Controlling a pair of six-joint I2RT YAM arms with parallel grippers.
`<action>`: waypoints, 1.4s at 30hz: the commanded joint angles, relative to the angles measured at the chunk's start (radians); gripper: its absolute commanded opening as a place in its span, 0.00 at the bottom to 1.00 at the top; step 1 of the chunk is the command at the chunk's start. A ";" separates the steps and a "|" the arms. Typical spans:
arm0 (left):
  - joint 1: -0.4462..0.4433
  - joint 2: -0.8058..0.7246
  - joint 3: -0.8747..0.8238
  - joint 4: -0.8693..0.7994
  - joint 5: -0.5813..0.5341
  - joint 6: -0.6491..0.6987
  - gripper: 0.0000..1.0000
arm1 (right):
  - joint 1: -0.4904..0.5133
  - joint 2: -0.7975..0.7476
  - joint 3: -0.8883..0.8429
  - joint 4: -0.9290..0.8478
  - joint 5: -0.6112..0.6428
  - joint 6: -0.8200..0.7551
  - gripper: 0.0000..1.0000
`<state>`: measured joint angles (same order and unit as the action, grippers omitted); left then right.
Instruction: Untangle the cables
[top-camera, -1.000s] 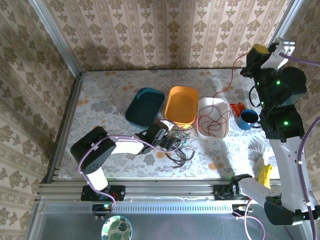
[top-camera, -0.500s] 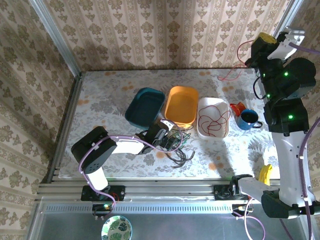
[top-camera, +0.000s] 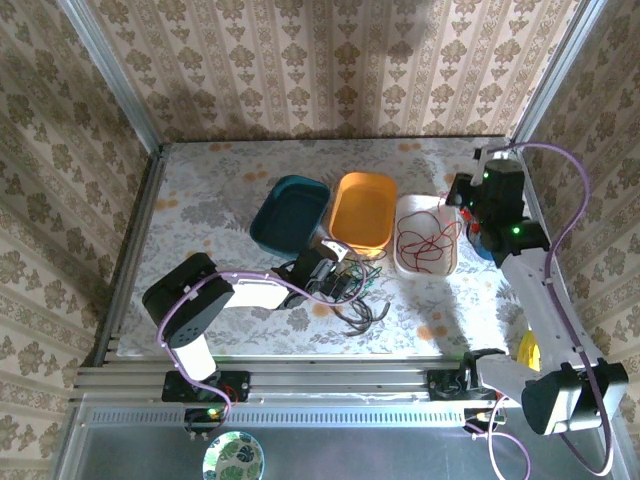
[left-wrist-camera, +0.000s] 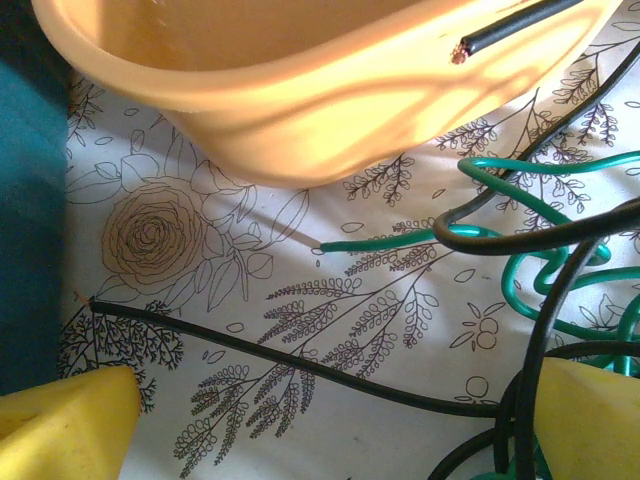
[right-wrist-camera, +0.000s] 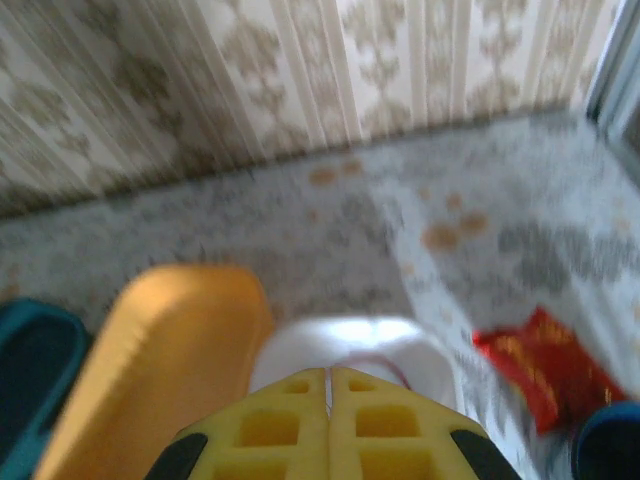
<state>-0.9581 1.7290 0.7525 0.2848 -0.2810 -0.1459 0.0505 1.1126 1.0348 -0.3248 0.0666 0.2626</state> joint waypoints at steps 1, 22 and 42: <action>-0.011 0.039 0.004 -0.057 0.003 0.024 1.00 | 0.013 -0.032 -0.067 0.015 0.010 0.071 0.00; -0.015 0.040 0.042 -0.093 0.011 0.039 1.00 | 0.076 0.373 -0.120 0.010 0.050 0.207 0.00; -0.023 0.029 0.045 -0.068 0.005 0.049 1.00 | 0.314 0.068 -0.202 0.048 0.243 0.108 0.55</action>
<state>-0.9691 1.7458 0.7887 0.2539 -0.2848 -0.1261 0.3042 1.1988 0.8646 -0.2844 0.2943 0.4351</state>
